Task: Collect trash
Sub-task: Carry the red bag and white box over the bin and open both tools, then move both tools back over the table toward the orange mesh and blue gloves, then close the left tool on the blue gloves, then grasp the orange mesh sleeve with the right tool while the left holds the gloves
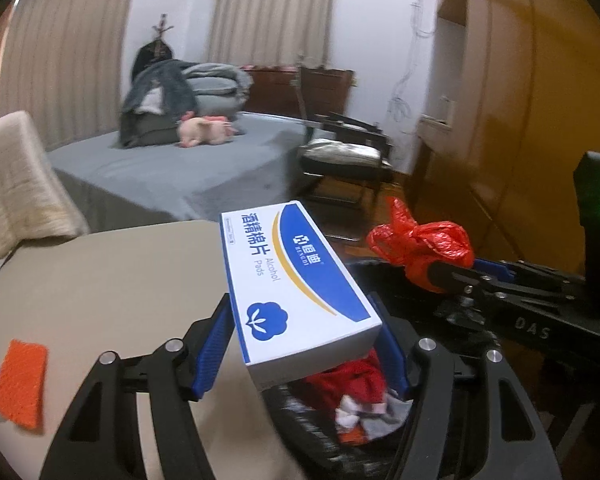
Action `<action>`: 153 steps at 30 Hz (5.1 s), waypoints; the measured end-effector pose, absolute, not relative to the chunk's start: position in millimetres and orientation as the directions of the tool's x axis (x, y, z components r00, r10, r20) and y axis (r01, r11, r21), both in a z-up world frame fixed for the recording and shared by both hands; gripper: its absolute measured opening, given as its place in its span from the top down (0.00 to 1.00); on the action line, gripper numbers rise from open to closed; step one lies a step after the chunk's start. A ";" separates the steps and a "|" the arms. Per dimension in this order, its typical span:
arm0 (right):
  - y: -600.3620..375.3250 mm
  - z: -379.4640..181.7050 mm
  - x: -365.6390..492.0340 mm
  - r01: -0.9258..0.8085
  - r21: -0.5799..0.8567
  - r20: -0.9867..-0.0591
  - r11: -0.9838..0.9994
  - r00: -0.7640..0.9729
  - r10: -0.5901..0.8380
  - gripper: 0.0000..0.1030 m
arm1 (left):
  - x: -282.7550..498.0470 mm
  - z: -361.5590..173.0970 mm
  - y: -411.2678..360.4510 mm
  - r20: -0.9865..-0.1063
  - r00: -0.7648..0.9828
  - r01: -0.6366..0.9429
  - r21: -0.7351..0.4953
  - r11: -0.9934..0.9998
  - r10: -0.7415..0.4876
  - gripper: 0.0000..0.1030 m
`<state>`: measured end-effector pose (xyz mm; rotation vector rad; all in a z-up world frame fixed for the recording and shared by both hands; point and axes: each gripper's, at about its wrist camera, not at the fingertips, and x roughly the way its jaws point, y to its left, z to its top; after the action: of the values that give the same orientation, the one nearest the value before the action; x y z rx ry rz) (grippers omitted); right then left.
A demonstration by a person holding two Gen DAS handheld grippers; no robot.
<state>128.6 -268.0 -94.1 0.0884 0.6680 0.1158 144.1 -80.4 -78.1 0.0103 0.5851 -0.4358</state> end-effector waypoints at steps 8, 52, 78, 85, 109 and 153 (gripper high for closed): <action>-300.3 -106.3 116.7 -0.006 0.119 -0.624 0.993 0.777 0.080 0.67 | 141.8 -85.2 -121.4 -0.554 0.697 0.481 -0.107 0.870 -0.454 0.38; -234.7 -99.5 127.9 -0.056 0.139 -0.602 0.989 0.788 0.129 0.06 | 132.1 -82.8 -4.5 -0.554 0.788 0.263 -0.090 0.961 -0.268 0.06; -32.1 -126.8 197.2 -0.315 0.122 -0.611 0.941 0.723 0.321 0.06 | 113.6 -106.0 200.2 -0.554 0.830 -0.132 -0.069 0.989 0.072 0.06; -0.8 -142.5 205.3 -0.342 0.105 -0.634 0.934 0.701 0.328 0.06 | 122.1 -126.0 246.2 -0.583 0.800 -0.222 -0.065 0.973 0.144 0.06; 37.6 -169.7 213.7 -0.405 0.039 -0.683 0.913 0.657 0.321 0.06 | 163.1 -192.7 282.0 -0.729 0.684 -0.219 -0.164 0.962 0.031 0.16; 135.6 -219.7 213.3 -0.534 0.078 -0.784 0.842 0.488 0.382 0.46 | 126.7 -169.9 305.9 -0.679 0.729 -0.246 -0.142 0.959 0.086 0.72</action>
<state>213.3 135.6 -219.7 -0.1849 0.9024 0.5605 126.7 305.9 -169.9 -0.2295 0.7328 0.1846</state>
